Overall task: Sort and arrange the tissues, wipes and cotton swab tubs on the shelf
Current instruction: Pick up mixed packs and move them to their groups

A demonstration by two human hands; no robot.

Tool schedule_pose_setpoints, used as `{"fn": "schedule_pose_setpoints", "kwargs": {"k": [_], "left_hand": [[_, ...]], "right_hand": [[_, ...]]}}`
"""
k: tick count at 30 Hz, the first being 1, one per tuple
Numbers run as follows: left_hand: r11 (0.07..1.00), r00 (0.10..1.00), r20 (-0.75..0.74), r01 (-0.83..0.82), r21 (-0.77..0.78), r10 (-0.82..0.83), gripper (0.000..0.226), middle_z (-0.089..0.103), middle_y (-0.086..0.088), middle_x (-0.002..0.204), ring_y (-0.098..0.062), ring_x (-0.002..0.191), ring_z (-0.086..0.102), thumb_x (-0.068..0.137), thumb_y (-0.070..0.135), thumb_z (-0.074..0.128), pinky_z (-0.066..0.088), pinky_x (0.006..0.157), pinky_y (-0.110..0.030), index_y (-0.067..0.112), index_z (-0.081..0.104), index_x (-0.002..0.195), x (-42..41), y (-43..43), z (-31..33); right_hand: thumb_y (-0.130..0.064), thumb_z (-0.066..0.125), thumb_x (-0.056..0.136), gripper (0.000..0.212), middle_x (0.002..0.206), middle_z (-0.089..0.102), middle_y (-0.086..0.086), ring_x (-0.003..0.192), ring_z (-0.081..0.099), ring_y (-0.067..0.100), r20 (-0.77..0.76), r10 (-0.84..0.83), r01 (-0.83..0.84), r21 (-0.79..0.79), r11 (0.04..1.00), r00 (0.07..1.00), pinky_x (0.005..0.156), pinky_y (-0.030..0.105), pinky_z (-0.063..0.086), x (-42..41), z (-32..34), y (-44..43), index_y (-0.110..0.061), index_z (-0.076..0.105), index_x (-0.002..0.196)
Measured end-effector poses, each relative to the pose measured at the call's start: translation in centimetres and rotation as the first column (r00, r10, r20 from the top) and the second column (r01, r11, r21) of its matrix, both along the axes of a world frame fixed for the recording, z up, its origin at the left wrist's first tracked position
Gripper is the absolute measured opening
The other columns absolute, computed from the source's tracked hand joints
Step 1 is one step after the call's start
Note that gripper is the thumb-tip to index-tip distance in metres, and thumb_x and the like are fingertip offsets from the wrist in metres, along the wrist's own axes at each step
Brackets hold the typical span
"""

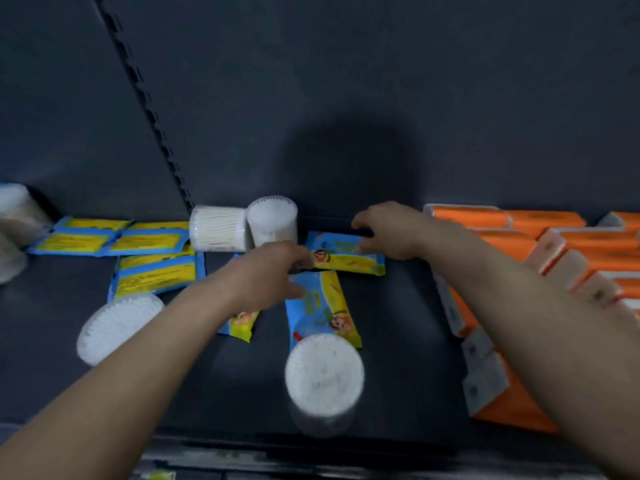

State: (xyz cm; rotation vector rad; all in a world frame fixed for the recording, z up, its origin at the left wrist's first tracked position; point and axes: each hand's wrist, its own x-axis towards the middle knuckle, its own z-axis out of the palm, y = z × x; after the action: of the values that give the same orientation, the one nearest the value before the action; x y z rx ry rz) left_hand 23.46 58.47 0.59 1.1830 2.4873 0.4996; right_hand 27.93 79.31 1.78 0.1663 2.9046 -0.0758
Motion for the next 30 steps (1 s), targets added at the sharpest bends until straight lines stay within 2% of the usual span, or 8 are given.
{"fn": "schedule_pose_setpoints", "kwargs": {"k": [3, 9, 14, 18, 21, 25, 27, 30], "left_hand": [[0.982, 0.993, -0.021, 0.114, -0.153, -0.119, 0.053, 0.050, -0.002, 0.130, -0.017, 0.115, 0.050, 0.082, 0.029, 0.068, 0.043, 0.096, -0.033, 0.018, 0.048, 0.129, -1.5, 0.6, -1.2], [0.957, 0.986, 0.054, 0.169, -0.235, -0.161, 0.067, 0.048, -0.007, 0.128, -0.021, 0.110, 0.049, 0.077, 0.040, 0.071, 0.041, 0.084, -0.029, 0.015, 0.041, 0.131, -2.3, 1.5, -2.6], [0.955, 0.987, -0.101, 0.089, -0.282, -0.122, 0.060, 0.051, -0.011, 0.121, -0.024, 0.107, 0.050, 0.075, 0.041, 0.072, 0.036, 0.075, -0.028, 0.009, 0.045, 0.119, -1.8, 1.5, -2.1], [0.934, 0.987, -0.160, -0.088, -0.347, 0.034, 0.047, 0.055, -0.006, 0.093, -0.020, 0.083, 0.049, 0.078, 0.054, 0.063, 0.034, 0.062, -0.027, 0.013, 0.041, 0.075, -0.1, 1.2, -1.6], [0.898, 0.994, -0.087, -0.094, -0.429, 0.062, 0.053, 0.051, -0.002, 0.087, -0.019, 0.085, 0.050, 0.074, 0.064, 0.061, 0.037, 0.069, -0.029, 0.013, 0.046, 0.081, 1.4, 1.4, -2.0], [0.933, 0.984, 0.033, -0.155, -0.324, 0.175, 0.051, 0.048, 0.000, 0.091, -0.020, 0.091, 0.054, 0.073, 0.045, 0.073, 0.038, 0.070, -0.026, 0.010, 0.048, 0.099, 2.4, 2.2, -2.0], [0.942, 0.962, 0.127, -0.201, -0.267, 0.242, 0.046, 0.049, 0.001, 0.081, -0.016, 0.077, 0.050, 0.071, 0.039, 0.077, 0.036, 0.061, -0.026, 0.011, 0.045, 0.086, 2.3, 2.2, -2.1], [0.956, 0.947, 0.146, -0.274, -0.105, 0.287, 0.037, 0.063, -0.011, 0.089, -0.024, 0.082, 0.059, 0.070, 0.029, 0.078, 0.042, 0.065, -0.031, 0.003, 0.059, 0.088, 2.1, 2.4, -1.7]], "right_hand": [[-0.039, 0.052, 0.092, 0.051, 0.137, 0.048, 0.012, 0.122, 0.047, 0.030, 0.024, -0.104, 0.105, -0.036, 0.994, 0.994, 0.099, 0.039, 0.042, -1.0, -2.0, -0.2, -0.012, 0.045, 0.135], [-0.044, 0.053, 0.090, 0.061, 0.142, 0.041, 0.014, 0.128, 0.043, 0.032, 0.098, -0.238, 0.248, -0.106, 0.963, 0.966, 0.104, 0.043, 0.038, -2.0, -4.7, -0.4, -0.013, 0.036, 0.140], [-0.049, 0.065, 0.081, 0.083, 0.144, 0.030, 0.017, 0.128, 0.041, 0.035, 0.166, -0.313, 0.333, -0.112, 0.936, 0.935, 0.106, 0.041, 0.038, -1.4, -4.7, 0.2, -0.010, 0.028, 0.144], [-0.045, 0.071, 0.077, 0.068, 0.129, 0.040, 0.016, 0.113, 0.049, 0.031, 0.113, -0.326, 0.343, -0.192, 0.920, 0.939, 0.091, 0.032, 0.043, 0.0, -4.2, 0.6, -0.008, 0.044, 0.127], [-0.032, 0.072, 0.079, 0.047, 0.114, 0.051, 0.011, 0.099, 0.051, 0.026, -0.002, -0.300, 0.290, -0.249, 0.924, 0.954, 0.073, 0.029, 0.037, 0.9, -2.8, 0.4, -0.007, 0.047, 0.110], [-0.021, 0.070, 0.081, 0.033, 0.096, 0.050, 0.007, 0.087, 0.050, 0.023, -0.123, -0.264, 0.230, -0.235, 0.944, 0.957, 0.069, 0.029, 0.035, 2.3, -0.5, 0.3, -0.014, 0.040, 0.092], [-0.019, 0.068, 0.082, 0.031, 0.103, 0.056, 0.011, 0.093, 0.056, 0.029, -0.184, -0.250, 0.212, -0.206, 0.955, 0.951, 0.069, 0.032, 0.039, 3.1, 0.4, 0.3, -0.014, 0.042, 0.099], [-0.018, 0.065, 0.083, 0.039, 0.113, 0.060, 0.013, 0.099, 0.058, 0.033, -0.283, -0.232, 0.188, -0.173, 0.967, 0.931, 0.075, 0.035, 0.045, 4.2, 1.8, 0.6, -0.015, 0.047, 0.117]]}}
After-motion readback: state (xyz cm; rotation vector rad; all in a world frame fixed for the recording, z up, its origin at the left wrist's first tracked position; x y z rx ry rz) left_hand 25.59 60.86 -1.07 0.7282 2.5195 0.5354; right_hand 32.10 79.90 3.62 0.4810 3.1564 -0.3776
